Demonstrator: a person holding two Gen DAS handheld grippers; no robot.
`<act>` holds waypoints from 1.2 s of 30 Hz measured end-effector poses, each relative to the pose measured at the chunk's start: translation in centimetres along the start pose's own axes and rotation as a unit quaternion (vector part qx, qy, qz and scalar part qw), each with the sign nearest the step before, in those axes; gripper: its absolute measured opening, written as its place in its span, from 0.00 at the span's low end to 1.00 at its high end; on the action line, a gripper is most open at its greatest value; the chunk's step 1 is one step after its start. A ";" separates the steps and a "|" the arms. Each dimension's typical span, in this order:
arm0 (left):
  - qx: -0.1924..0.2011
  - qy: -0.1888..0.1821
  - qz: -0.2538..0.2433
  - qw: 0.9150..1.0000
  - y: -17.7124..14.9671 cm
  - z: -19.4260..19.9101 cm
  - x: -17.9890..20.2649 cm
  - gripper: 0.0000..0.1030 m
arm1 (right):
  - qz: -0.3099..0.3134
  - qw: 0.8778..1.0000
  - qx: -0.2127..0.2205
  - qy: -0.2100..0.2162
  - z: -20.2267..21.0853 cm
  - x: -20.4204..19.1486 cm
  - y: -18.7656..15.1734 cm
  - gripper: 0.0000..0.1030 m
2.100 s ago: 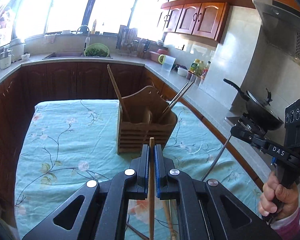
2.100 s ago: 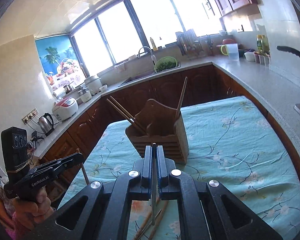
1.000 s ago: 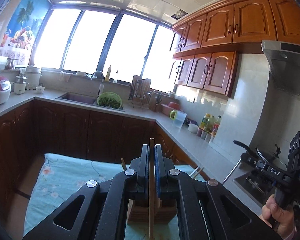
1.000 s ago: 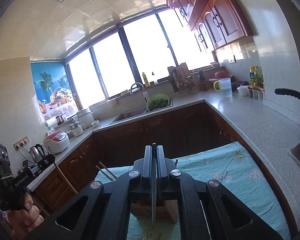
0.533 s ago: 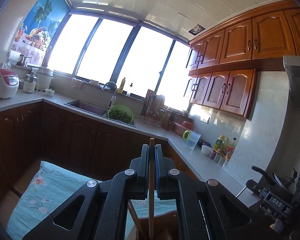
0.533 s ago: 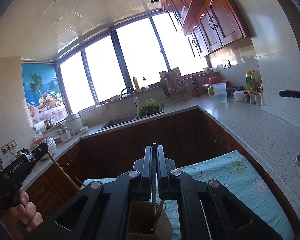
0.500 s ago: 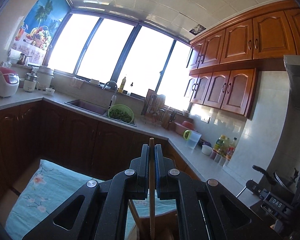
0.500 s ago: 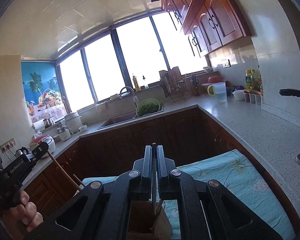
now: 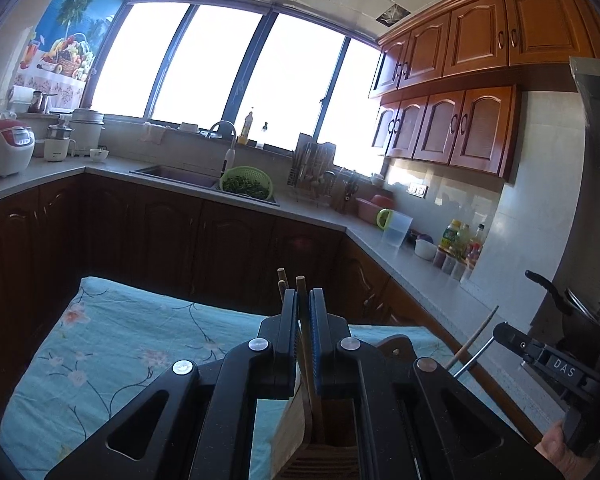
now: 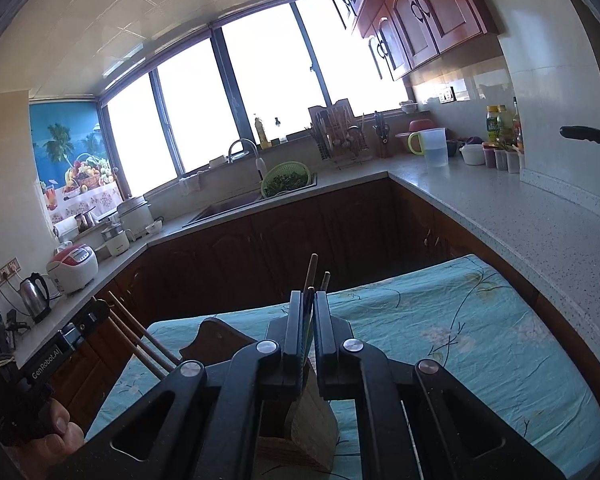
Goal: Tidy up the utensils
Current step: 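Lift both held chopsticks and insert them into the wooden holder, then open both grippers over the holder and withdraw them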
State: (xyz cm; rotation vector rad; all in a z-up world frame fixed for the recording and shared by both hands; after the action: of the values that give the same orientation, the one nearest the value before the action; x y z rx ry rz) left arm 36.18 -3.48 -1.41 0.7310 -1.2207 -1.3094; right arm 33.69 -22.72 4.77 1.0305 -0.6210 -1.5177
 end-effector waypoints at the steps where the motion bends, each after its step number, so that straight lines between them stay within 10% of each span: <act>1: 0.000 0.001 -0.002 1.000 0.4 0.0 -0.1 0.04 | -0.001 1.000 -0.002 0.000 -0.2 0.0 0.1 0.04; 13: -0.020 0.001 0.008 1.000 2.0 1.0 -1.5 0.05 | -0.016 1.000 -0.011 0.004 -0.2 0.3 0.5 0.12; 18: -0.019 -0.001 0.023 1.000 2.4 2.9 -1.7 0.36 | -0.043 0.999 0.017 0.024 2.0 1.1 1.0 0.67; 24: -0.024 0.005 0.025 0.999 2.1 6.2 -2.3 0.64 | -0.061 0.996 0.042 0.046 5.5 1.5 1.0 1.00; 36: -0.057 0.010 0.013 0.998 -1.0 13.8 -2.8 0.71 | -0.073 0.996 0.002 0.042 10.3 2.1 -4.1 1.00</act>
State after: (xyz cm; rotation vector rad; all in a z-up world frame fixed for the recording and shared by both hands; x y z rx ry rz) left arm 23.43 2.09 0.64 0.6425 -1.1263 -1.3352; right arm 22.77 -25.49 5.70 1.1573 -0.4989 -1.5917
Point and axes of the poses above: each gripper's, at about its wrist camera, not at the fingertips, and z roughly against the way its jaws point, x to its right, y to its top, the point moved 3 cm from there along -z, roughly the way its jaws point, and after that the axes turned 3 degrees about -z, right-handed, at the moved point
